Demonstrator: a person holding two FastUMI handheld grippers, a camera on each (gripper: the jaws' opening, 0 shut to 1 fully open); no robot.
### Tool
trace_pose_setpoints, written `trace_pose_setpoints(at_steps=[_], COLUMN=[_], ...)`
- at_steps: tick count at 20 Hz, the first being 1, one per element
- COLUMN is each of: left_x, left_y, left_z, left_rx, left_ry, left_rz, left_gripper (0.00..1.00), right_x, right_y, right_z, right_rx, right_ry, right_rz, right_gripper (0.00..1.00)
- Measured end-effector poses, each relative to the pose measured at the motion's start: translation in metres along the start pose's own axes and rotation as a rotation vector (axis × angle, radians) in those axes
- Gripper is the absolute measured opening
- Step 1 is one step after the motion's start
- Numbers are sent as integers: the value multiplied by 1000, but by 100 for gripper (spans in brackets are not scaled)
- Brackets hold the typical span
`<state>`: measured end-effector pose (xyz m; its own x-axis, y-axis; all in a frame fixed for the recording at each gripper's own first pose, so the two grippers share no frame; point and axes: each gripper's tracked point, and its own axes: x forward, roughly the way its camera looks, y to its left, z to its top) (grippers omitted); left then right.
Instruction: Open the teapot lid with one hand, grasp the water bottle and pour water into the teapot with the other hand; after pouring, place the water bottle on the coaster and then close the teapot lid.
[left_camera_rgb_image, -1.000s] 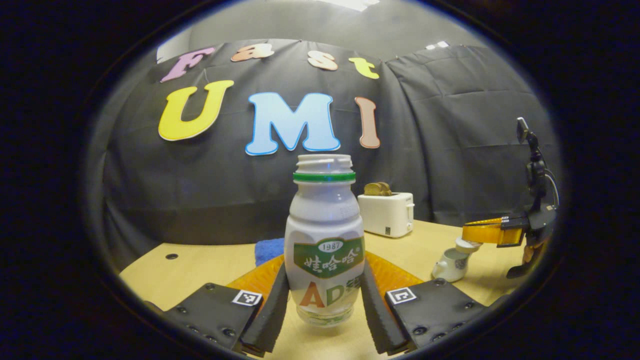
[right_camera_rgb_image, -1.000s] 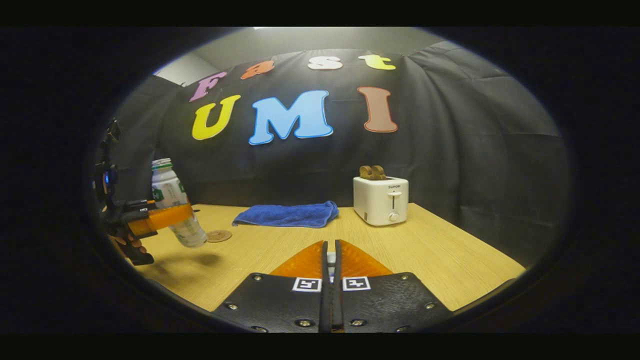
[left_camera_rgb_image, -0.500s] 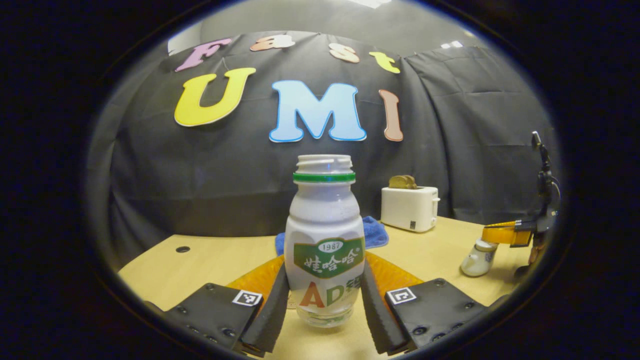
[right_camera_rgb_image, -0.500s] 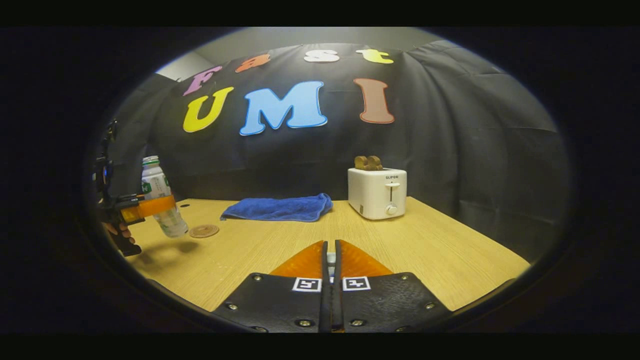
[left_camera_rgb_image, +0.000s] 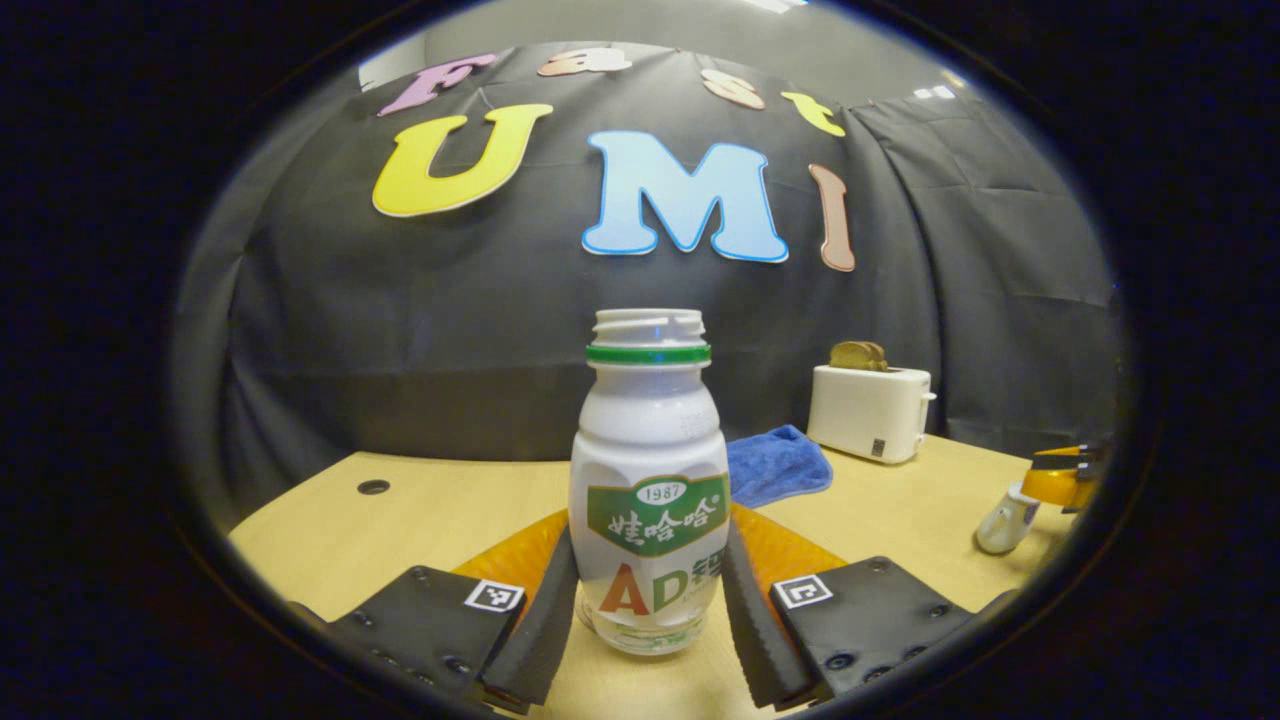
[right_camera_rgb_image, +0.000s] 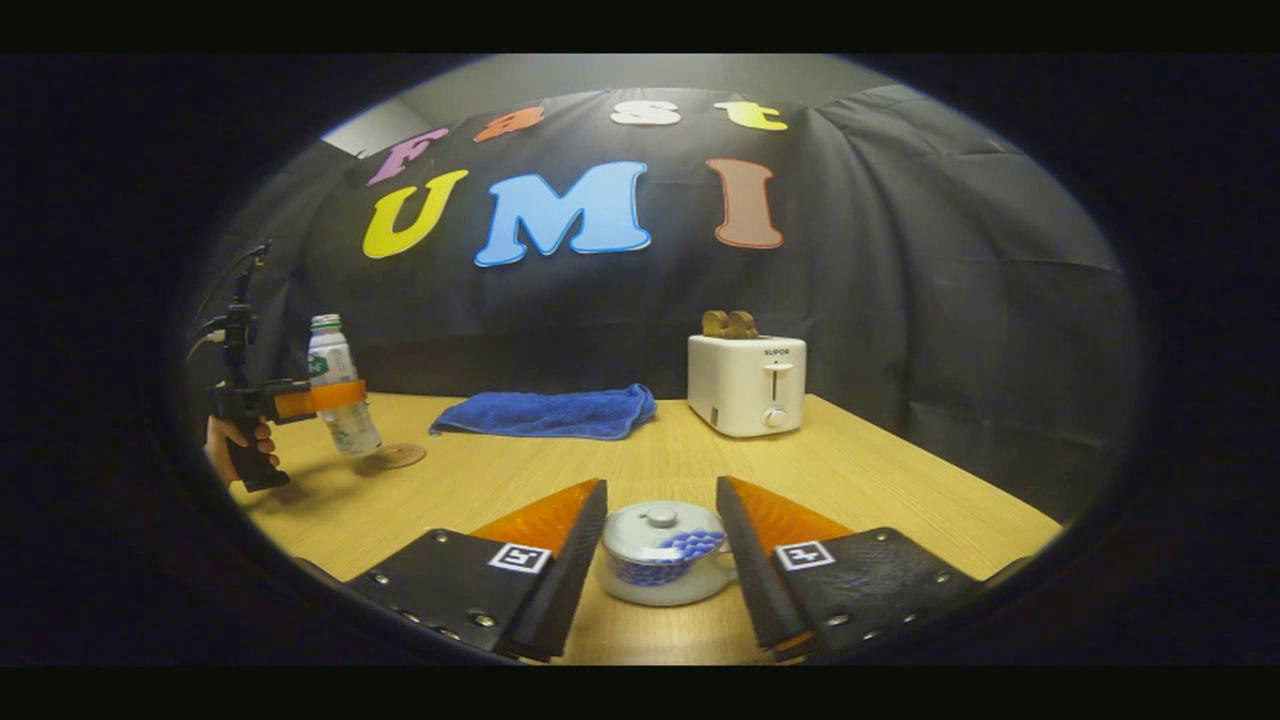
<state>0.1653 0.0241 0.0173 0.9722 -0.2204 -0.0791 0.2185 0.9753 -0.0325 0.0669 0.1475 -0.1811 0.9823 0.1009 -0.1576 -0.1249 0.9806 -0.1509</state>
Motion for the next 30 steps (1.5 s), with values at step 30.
trace_pose_setpoints(at_steps=[30], left_x=[-12], left_y=[-11], left_z=[-39], left_rx=[32], left_ry=[43], left_rz=[46], left_gripper=[100], right_x=[-55], right_y=[38], right_z=[14], right_rx=[15], right_ry=[-72], right_rz=[99], right_gripper=[81])
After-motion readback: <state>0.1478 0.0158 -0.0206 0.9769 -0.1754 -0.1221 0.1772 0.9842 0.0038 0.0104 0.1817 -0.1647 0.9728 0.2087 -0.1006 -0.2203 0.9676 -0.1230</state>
